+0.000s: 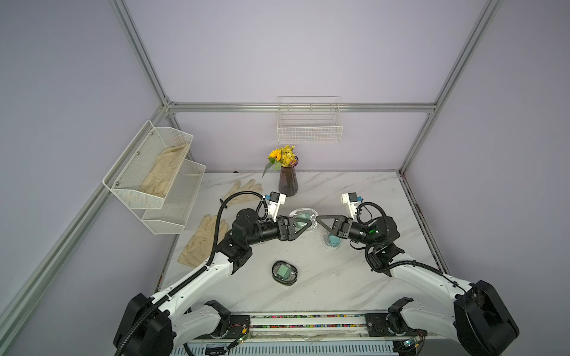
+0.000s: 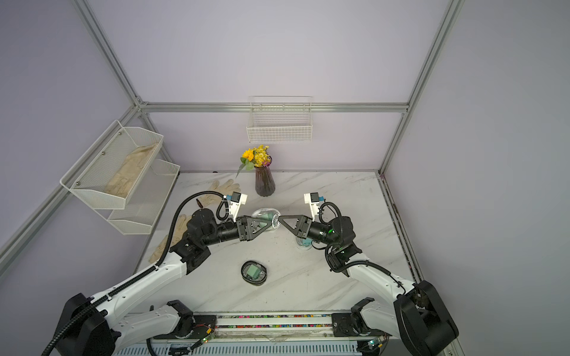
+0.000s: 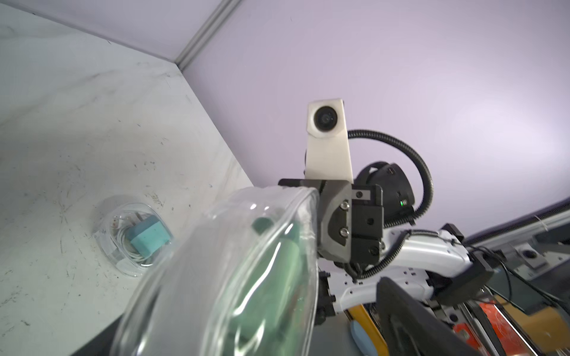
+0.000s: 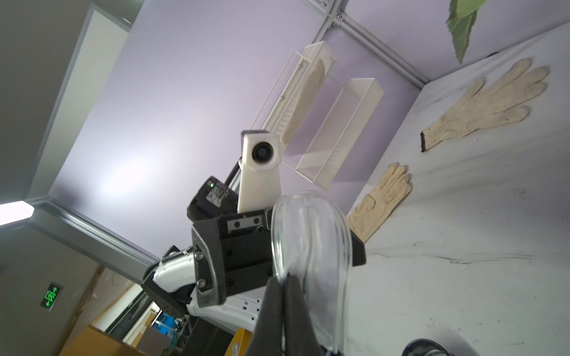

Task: Pack away charging kits
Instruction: Adjust the storage bag.

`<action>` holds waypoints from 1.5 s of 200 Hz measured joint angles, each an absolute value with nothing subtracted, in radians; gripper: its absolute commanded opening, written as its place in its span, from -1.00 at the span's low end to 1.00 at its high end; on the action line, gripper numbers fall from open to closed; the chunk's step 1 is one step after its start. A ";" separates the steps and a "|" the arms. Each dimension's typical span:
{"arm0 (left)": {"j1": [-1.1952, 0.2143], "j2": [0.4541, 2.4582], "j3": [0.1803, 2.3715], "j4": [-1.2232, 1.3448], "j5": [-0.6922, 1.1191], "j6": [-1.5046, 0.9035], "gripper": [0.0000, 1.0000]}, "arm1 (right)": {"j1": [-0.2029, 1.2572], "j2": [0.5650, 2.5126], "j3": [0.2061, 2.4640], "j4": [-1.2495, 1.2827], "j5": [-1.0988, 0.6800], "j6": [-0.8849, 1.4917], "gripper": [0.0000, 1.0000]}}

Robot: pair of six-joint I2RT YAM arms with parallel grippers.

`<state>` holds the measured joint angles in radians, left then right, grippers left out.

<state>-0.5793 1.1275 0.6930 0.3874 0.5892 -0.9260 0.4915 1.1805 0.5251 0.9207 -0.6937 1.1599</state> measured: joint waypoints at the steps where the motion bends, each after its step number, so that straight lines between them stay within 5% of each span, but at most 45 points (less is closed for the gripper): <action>1: -0.584 1.130 0.686 0.402 0.579 -0.926 0.97 | 0.493 1.181 0.521 0.931 -0.687 1.168 -1.00; 35: -0.649 1.246 0.627 0.676 0.352 -1.015 0.93 | 0.539 1.192 0.473 1.058 -0.514 1.248 -1.00; 72: -0.670 1.371 0.627 0.917 0.231 -1.081 0.64 | 0.591 1.217 0.472 1.116 -0.389 1.274 -1.00; 160: -0.677 1.540 0.627 1.238 0.214 -1.303 0.26 | 0.665 1.152 0.445 1.060 -0.211 1.213 -1.00; 223: -0.660 1.545 0.627 1.335 0.210 -1.418 -0.45 | 0.670 1.148 0.499 0.969 -0.220 1.138 -1.00; 256: -0.637 1.545 0.627 1.345 0.231 -1.467 -0.52 | 0.670 1.106 0.575 0.793 -0.249 1.060 -0.24; 300: -0.560 1.541 0.627 1.352 0.385 -1.555 -0.51 | 0.679 0.975 0.754 0.373 -0.246 0.842 -0.10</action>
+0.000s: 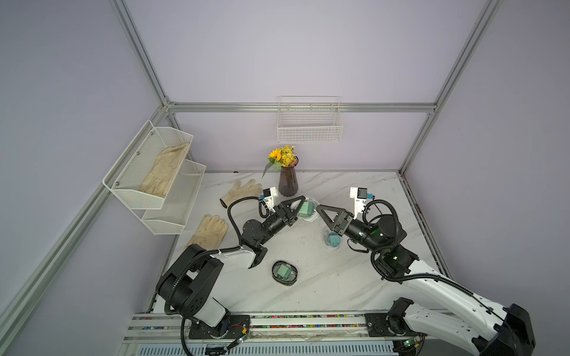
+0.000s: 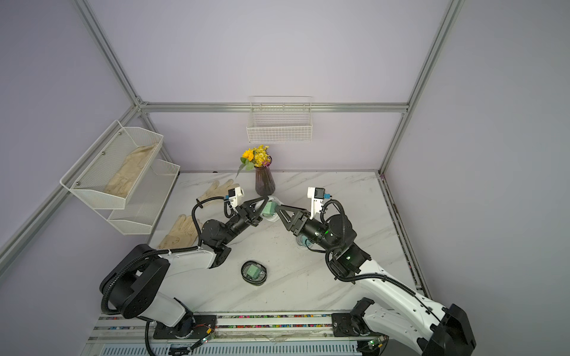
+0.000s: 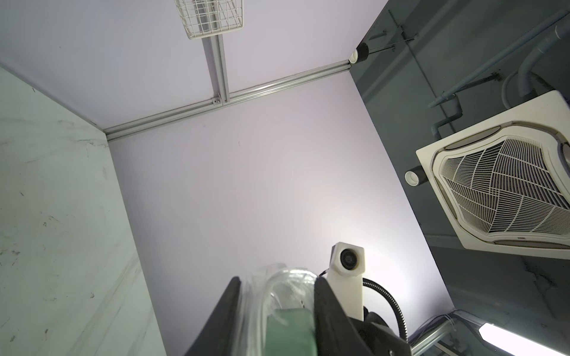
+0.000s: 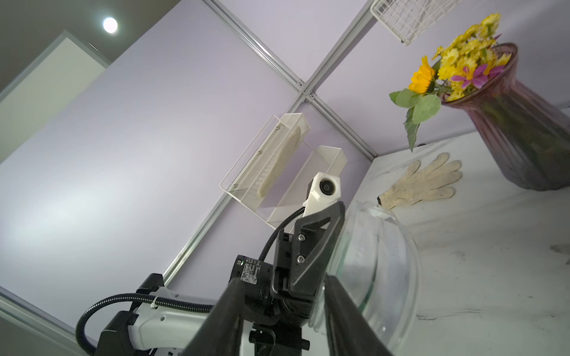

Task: Pack away charging kits
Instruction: Adjust the storage bag.

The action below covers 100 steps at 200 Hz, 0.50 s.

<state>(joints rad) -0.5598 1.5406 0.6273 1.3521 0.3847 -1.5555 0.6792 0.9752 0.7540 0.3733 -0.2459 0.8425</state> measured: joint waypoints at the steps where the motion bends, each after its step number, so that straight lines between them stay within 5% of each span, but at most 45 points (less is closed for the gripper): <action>1: -0.558 1.541 0.627 1.352 0.387 -1.558 -0.51 | 0.679 0.973 0.762 0.360 -0.243 0.834 -0.10; 52: -0.470 1.531 0.629 1.310 0.553 -1.645 -0.52 | 0.702 0.973 0.952 0.012 -0.144 0.565 -0.16; 100: -0.456 1.392 0.638 1.055 0.602 -1.585 -0.53 | 0.908 1.074 1.008 -0.175 0.041 0.390 -0.17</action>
